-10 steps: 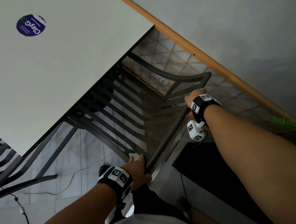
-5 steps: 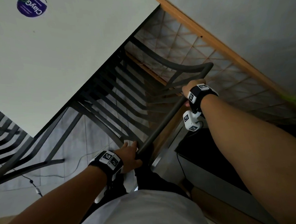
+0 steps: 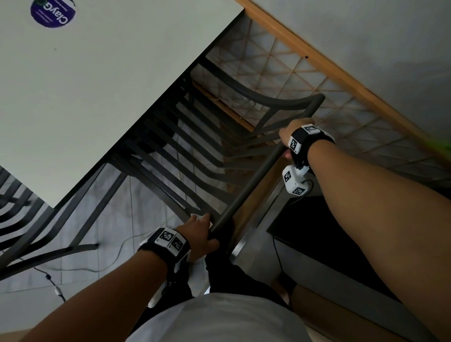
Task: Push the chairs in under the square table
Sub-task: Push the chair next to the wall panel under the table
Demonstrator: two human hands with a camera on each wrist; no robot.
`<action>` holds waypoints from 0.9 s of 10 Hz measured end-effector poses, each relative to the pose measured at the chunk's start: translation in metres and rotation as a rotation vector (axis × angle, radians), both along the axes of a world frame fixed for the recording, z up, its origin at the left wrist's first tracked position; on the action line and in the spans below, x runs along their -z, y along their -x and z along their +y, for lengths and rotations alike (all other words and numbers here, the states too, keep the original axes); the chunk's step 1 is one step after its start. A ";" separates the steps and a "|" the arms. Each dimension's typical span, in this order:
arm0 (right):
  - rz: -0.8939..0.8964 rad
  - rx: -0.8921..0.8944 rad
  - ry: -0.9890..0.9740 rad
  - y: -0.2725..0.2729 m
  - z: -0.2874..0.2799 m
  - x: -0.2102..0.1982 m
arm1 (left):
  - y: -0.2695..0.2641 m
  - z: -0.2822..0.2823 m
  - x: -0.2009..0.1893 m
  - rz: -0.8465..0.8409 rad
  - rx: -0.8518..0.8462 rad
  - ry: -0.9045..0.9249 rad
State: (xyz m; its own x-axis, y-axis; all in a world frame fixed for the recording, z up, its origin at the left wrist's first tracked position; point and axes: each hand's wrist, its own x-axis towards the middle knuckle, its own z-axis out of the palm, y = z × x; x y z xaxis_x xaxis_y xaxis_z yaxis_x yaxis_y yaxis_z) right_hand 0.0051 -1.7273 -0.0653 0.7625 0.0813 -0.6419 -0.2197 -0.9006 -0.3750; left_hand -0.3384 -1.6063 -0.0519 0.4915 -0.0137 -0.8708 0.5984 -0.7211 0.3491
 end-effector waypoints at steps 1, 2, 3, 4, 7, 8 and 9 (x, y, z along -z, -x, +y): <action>-0.004 0.004 -0.018 0.005 -0.002 -0.013 | -0.004 -0.003 -0.001 -0.017 0.020 -0.041; 0.000 0.119 -0.016 0.020 -0.003 -0.026 | -0.001 -0.003 -0.005 -0.041 0.027 -0.055; 0.007 0.149 -0.024 0.027 -0.009 -0.025 | 0.008 0.002 -0.016 -0.070 -0.029 -0.039; 0.016 0.094 -0.056 0.039 -0.016 -0.022 | 0.032 0.013 -0.031 -0.121 -0.201 -0.014; 0.054 -0.031 -0.200 0.141 -0.038 -0.028 | 0.216 0.072 -0.032 -0.024 -0.659 -0.235; 0.086 -0.147 -0.143 0.190 -0.063 -0.007 | 0.300 0.078 -0.019 0.102 -0.750 -0.287; 0.171 -0.358 0.038 0.248 -0.086 0.012 | 0.372 0.075 -0.008 0.177 -0.800 -0.281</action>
